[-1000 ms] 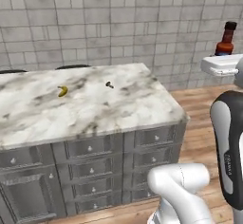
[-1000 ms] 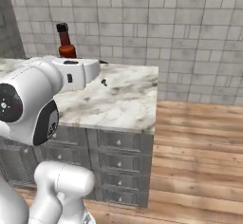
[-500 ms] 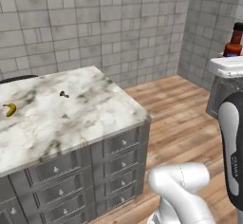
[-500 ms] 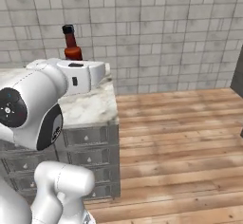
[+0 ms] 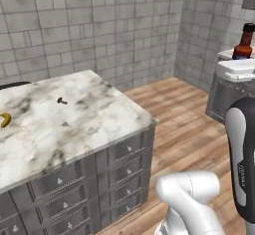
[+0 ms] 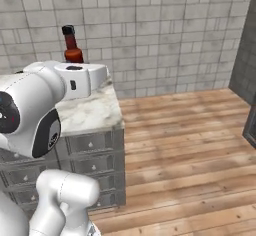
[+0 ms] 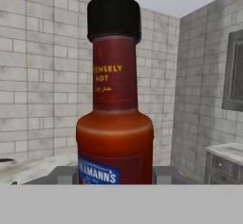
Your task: Move the mustard and condiment bottle from the cabinet to the dining counter.
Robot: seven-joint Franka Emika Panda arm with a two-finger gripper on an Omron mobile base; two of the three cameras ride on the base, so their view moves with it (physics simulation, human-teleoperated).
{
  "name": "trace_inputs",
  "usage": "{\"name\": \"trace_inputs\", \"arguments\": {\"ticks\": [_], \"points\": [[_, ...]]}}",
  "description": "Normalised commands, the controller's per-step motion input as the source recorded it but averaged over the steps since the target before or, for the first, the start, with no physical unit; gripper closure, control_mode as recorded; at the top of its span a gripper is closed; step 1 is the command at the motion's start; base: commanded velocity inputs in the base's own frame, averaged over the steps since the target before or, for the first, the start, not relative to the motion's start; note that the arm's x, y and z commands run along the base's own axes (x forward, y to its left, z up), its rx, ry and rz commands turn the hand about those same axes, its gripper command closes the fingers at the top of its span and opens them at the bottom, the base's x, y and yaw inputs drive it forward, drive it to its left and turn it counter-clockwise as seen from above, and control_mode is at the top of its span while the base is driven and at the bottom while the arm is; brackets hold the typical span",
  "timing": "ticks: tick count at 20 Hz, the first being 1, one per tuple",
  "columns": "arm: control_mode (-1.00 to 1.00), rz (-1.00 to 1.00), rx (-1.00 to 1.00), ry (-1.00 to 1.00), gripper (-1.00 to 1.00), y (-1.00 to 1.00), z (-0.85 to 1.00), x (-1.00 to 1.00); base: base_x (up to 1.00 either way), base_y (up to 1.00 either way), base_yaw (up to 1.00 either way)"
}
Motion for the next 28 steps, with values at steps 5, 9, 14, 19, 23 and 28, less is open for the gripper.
{"name": "trace_inputs", "arguments": {"ticks": [5, 9, 14, 19, 23, 28], "points": [[1.0, 0.0, 0.0, 0.0, 1.0, 0.0, 0.0, 0.0, 0.38, 0.36, 0.01], [1.0, 0.0, 0.0, 0.0, 1.0, 0.0, 0.0, 0.0, 0.7, 0.66, 0.21], [1.0, 0.0, 0.0, 0.0, 1.0, 0.0, 0.0, 0.0, 0.38, 0.76, 0.33], [1.0, 0.0, 0.0, 0.0, 1.0, 0.0, 0.0, 0.0, 0.24, 0.46, 0.34], [1.0, 0.0, 0.0, 0.0, 1.0, 0.0, 0.0, 0.0, 0.46, 0.11, 0.2], [1.0, 0.0, 0.0, 0.0, 1.0, 0.0, 0.0, 0.0, 0.26, 0.0, 0.02]]}}
